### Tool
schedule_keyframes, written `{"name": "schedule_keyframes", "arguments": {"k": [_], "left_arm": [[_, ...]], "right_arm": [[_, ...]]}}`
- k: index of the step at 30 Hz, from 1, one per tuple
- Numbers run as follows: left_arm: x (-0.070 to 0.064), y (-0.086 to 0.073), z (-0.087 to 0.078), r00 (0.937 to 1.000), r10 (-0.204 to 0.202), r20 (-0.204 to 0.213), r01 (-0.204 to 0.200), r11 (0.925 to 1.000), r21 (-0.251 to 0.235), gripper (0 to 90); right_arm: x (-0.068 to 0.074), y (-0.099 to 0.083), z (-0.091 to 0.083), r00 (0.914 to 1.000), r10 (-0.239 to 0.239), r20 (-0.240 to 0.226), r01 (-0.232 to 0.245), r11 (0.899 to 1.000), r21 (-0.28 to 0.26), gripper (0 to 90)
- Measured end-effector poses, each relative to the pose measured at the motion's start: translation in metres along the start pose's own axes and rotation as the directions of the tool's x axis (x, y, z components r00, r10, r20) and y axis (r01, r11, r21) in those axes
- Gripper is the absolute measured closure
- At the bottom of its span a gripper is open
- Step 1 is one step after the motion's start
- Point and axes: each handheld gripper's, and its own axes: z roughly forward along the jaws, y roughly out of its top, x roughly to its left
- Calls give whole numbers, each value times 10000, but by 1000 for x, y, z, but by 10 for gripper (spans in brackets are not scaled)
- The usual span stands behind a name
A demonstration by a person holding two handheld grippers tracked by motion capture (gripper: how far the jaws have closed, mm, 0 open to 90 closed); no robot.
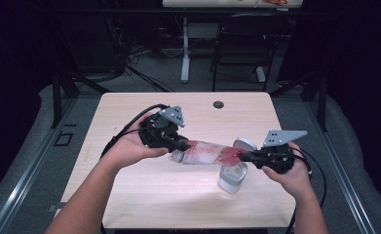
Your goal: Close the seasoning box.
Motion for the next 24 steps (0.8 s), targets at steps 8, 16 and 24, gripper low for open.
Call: {"name": "schedule_keyframes", "arguments": {"k": [8,16,24], "left_arm": [[-1,0,0,10000,-37,-1,37,10000,-26,797],[1,1,0,10000,-32,-56,32,10000,15,797],[2,3,0,10000,-30,-27,31,10000,87,799]], "right_arm": [[0,0,0,10000,3,-9,-3,10000,-8,883],[0,0,0,10000,36,12,-36,10000,-41,882],[-1,0,0,10000,54,52,-54,10000,-26,881]]}}
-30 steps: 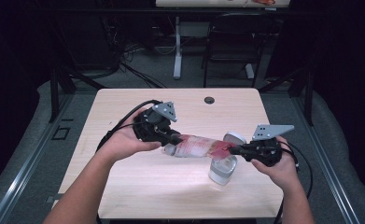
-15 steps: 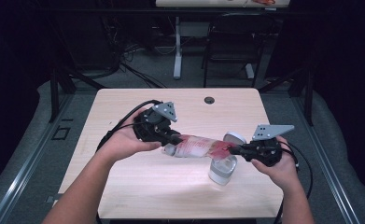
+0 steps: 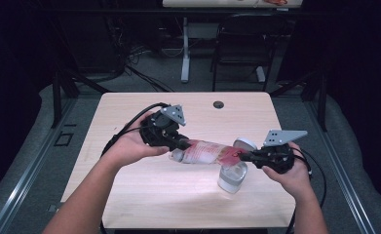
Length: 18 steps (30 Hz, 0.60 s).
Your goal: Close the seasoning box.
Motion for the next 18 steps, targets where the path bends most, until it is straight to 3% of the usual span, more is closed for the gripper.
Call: {"name": "schedule_keyframes", "arguments": {"k": [18], "left_arm": [[1,3,0,10000,-84,10,84,9999,79,798]], "right_arm": [[-1,0,0,10000,18,33,-18,10000,-13,880]]}}
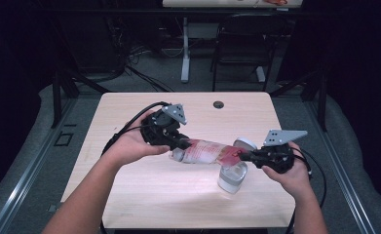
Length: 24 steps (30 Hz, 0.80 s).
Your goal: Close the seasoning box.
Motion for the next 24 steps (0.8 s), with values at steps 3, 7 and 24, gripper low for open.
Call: {"name": "schedule_keyframes", "arguments": {"k": [3,7,24], "left_arm": [[0,1,0,10000,35,-20,-35,10000,1,799],[1,1,0,10000,51,-3,-51,10000,11,798],[1,3,0,10000,82,12,-81,10000,-7,799]], "right_arm": [[0,0,0,10000,14,4,-14,10000,-6,880],[0,0,0,10000,10,30,-10,10000,4,880],[0,-1,1,10000,-4,80,4,10000,30,881]]}}
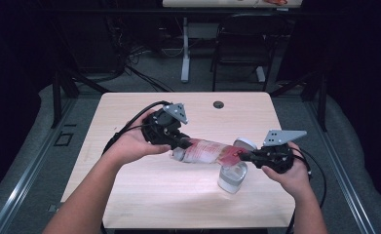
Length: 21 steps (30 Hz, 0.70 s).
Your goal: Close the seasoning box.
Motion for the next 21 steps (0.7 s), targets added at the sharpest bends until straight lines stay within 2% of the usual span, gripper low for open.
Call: {"name": "schedule_keyframes", "arguments": {"k": [21], "left_arm": [[0,1,0,10000,2,5,-2,10000,0,800]], "right_arm": [[0,0,0,10000,-27,39,27,10000,16,883]]}}
